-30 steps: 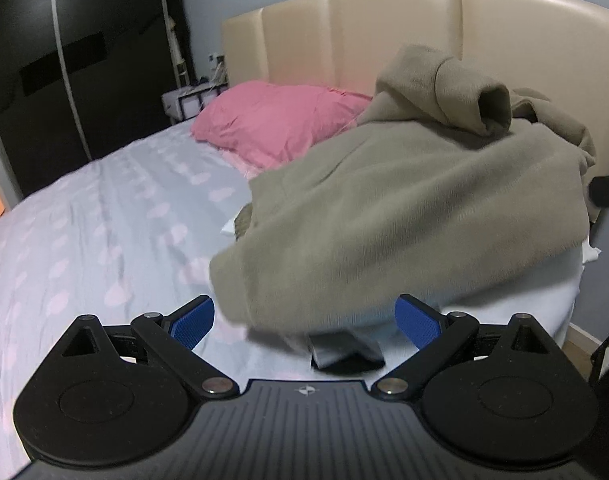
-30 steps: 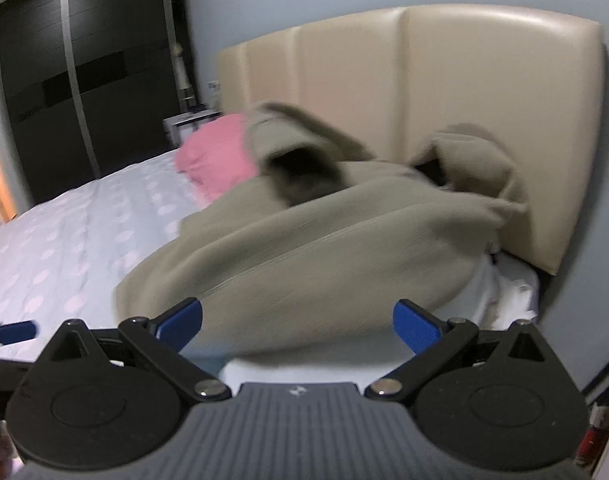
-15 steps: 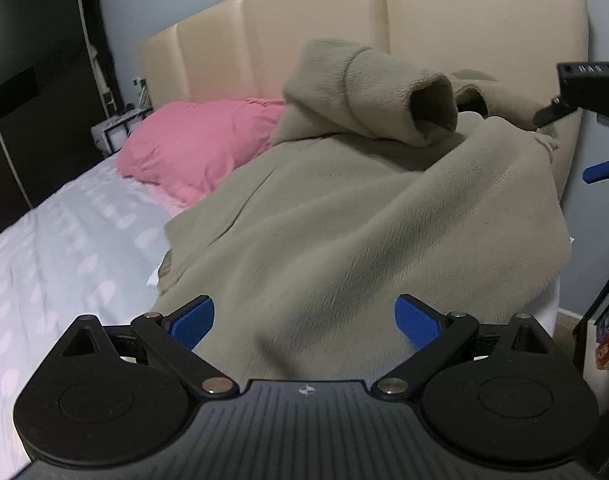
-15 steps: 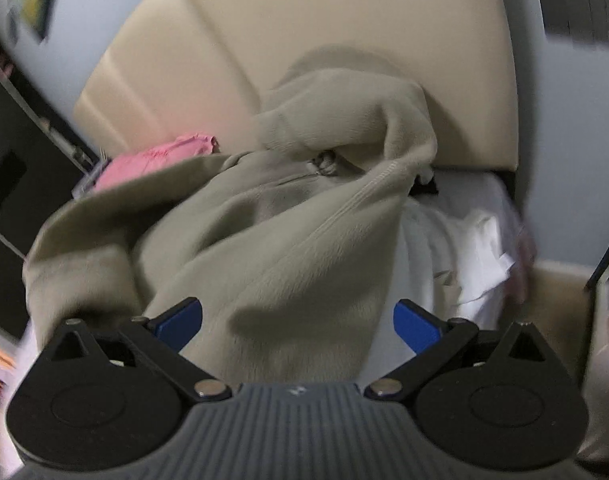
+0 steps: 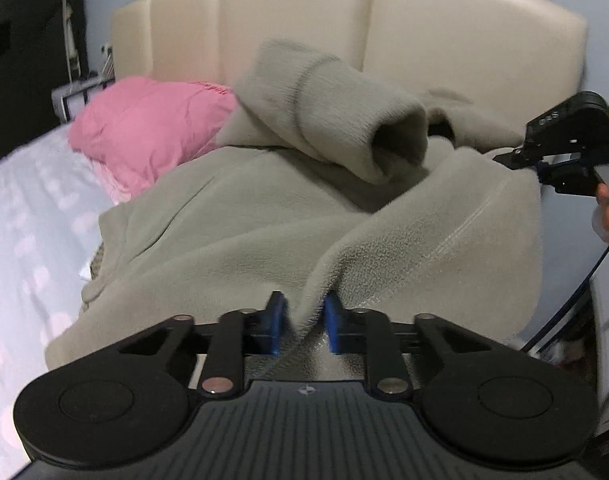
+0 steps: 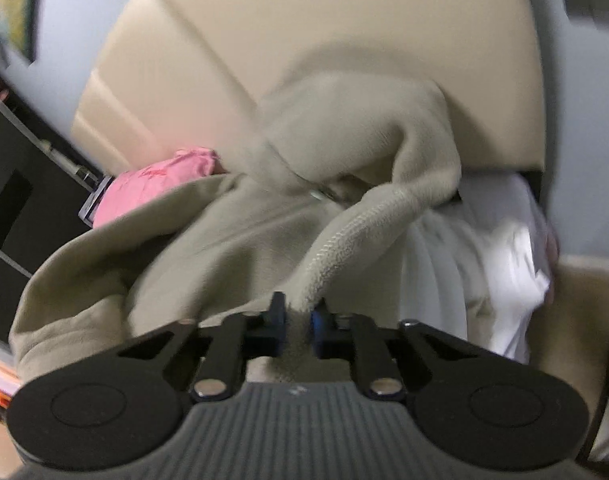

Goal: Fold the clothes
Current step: 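Reach both grippers toward the olive fleece hoodie on the bed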

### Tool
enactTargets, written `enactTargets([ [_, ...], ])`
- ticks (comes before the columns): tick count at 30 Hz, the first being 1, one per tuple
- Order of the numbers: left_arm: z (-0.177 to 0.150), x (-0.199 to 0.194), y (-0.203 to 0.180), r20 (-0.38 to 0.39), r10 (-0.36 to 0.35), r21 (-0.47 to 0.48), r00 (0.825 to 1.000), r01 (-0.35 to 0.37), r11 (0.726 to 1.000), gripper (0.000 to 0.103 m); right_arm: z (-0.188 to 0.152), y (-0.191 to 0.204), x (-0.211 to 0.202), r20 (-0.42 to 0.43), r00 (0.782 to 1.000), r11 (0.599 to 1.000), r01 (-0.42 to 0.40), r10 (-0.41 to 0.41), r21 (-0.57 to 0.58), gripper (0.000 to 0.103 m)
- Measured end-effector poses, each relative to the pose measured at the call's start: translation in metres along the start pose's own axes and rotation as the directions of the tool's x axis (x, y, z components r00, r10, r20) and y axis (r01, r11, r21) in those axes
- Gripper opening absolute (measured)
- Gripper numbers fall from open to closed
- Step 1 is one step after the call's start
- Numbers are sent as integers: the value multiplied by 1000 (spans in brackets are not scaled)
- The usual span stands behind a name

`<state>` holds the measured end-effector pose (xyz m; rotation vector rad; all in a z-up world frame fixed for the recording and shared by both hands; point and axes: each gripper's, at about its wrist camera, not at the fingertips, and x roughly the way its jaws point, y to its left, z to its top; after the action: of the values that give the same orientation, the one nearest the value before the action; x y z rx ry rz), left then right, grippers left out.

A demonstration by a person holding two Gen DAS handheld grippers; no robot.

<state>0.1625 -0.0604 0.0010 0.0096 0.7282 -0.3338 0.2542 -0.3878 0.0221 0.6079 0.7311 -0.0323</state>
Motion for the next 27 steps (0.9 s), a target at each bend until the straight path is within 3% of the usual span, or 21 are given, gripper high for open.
enactTargets([
  [3, 2, -18, 19, 3, -11, -59, 1000, 11, 998, 10, 3, 43, -31, 41, 997, 990, -63, 68, -125, 10],
  [5, 3, -38, 28, 20, 19, -59, 1000, -18, 998, 10, 1, 74, -52, 49, 991, 973, -109, 122, -204, 10],
  [7, 5, -58, 36, 41, 35, -61, 999, -33, 998, 9, -3, 106, -72, 32, 972, 937, -213, 231, -276, 8],
  [8, 6, -70, 40, 52, 30, -70, 998, -26, 997, 9, -7, 123, -83, 20, 956, 909, -274, 294, -313, 1],
  [9, 7, -83, 46, 64, 8, -86, 998, -3, 996, 9, -11, 142, -95, -8, 926, 870, -357, 377, -341, 1],
  [10, 7, -96, 50, 76, -5, -100, 997, 13, 995, 9, -18, 166, -113, -55, 876, 807, -464, 479, -365, 1],
  [11, 8, -107, 52, 86, -8, -110, 996, 17, 994, 7, -28, 197, -135, -78, 847, 752, -506, 526, -423, 1],
  [12, 9, -120, 54, 100, 12, -114, 995, 0, 994, 0, -39, 223, -156, -78, 829, 701, -514, 553, -494, 1],
  [14, 9, -143, 56, 139, 110, -98, 984, -96, 990, 0, -64, 276, -198, -106, 791, 597, -535, 603, -598, 1],
  [16, 8, -160, 65, 145, 112, -118, 983, -95, 988, 0, -83, 313, -223, -158, 768, 534, -561, 620, -632, 0],
  [19, 2, -176, 73, 131, 112, -108, 985, -98, 989, 0, -104, 337, -232, -159, 802, 529, -513, 575, -676, 2],
  [22, -6, -183, 75, 124, 106, -93, 987, -95, 991, 0, -107, 331, -217, -149, 853, 588, -461, 500, -664, 6],
  [25, -13, -180, 68, 124, 95, -62, 988, -88, 994, 22, -100, 311, -197, -140, 902, 664, -400, 409, -632, 6],
  [27, -19, -178, 60, 128, 87, -32, 988, -84, 996, 42, -89, 287, -181, -139, 928, 716, -357, 346, -600, 10],
])
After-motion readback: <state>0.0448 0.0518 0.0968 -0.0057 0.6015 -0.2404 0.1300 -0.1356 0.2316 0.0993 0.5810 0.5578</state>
